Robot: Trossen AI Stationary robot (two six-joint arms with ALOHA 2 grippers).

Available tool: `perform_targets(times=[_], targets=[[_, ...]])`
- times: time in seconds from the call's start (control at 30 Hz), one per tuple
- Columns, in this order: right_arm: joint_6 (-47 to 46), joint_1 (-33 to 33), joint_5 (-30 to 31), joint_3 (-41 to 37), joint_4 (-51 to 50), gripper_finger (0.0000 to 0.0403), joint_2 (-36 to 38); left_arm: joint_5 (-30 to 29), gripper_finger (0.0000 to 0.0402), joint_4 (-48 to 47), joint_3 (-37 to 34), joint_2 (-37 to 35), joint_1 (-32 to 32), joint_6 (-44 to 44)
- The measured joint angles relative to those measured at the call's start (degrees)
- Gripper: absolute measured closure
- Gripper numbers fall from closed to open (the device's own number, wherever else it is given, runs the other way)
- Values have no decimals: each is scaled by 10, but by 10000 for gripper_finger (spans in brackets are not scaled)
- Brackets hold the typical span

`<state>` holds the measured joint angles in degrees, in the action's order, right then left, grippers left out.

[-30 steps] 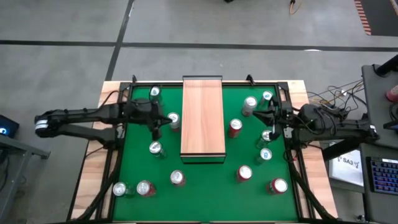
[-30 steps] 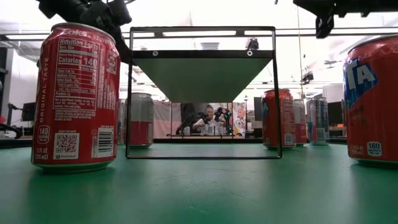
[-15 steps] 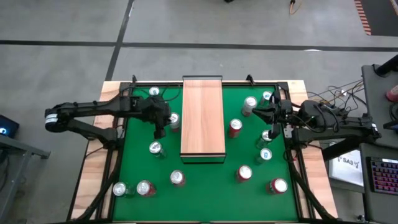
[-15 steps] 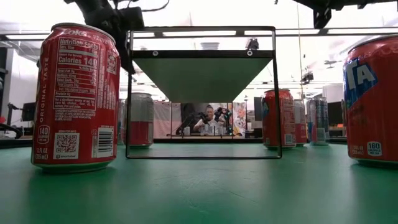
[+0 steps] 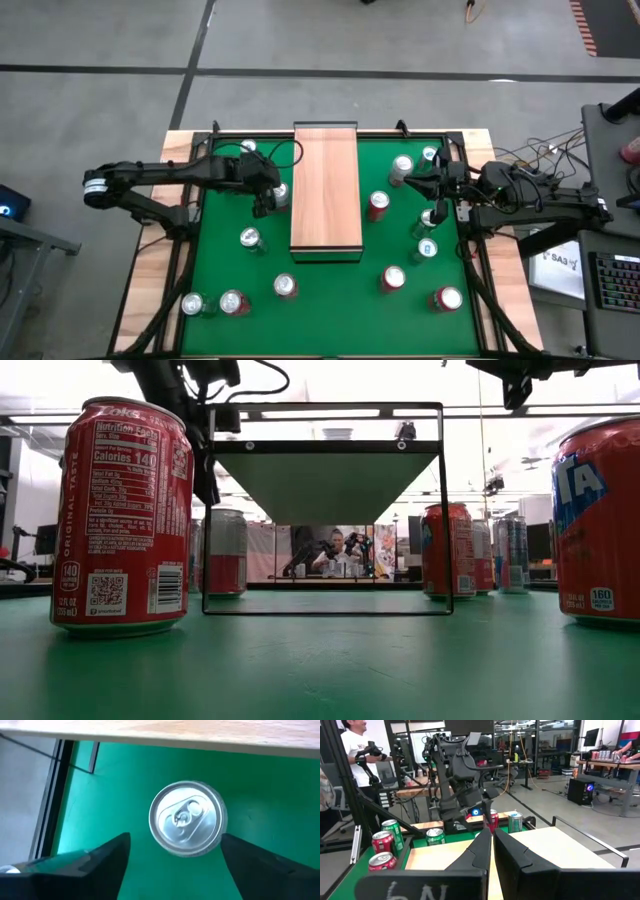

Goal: Place canned beverage on shelf
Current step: Put the white can on the shelf

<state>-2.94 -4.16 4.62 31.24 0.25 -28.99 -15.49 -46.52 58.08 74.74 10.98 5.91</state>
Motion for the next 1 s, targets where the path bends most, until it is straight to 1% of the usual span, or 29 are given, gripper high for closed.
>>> perform_targets(times=[0.1, 0.2, 0.3, 0.63, 1.0], targets=[[0, 0, 0, 0, 0, 390, 0, 0, 77, 8, 0, 10, 0, 3], [0, 0, 0, 0, 0, 390, 0, 2, 66, 11, 0, 17, 0, 11], [0, 0, 0, 0, 0, 390, 0, 10, 65, 16, 0, 22, 1, 11], [0, 0, 0, 0, 0, 390, 0, 11, 70, 37, -2, 31, 3, 13], [0, 0, 0, 0, -1, 390, 0, 13, 70, 45, -6, 65, 3, 9]])
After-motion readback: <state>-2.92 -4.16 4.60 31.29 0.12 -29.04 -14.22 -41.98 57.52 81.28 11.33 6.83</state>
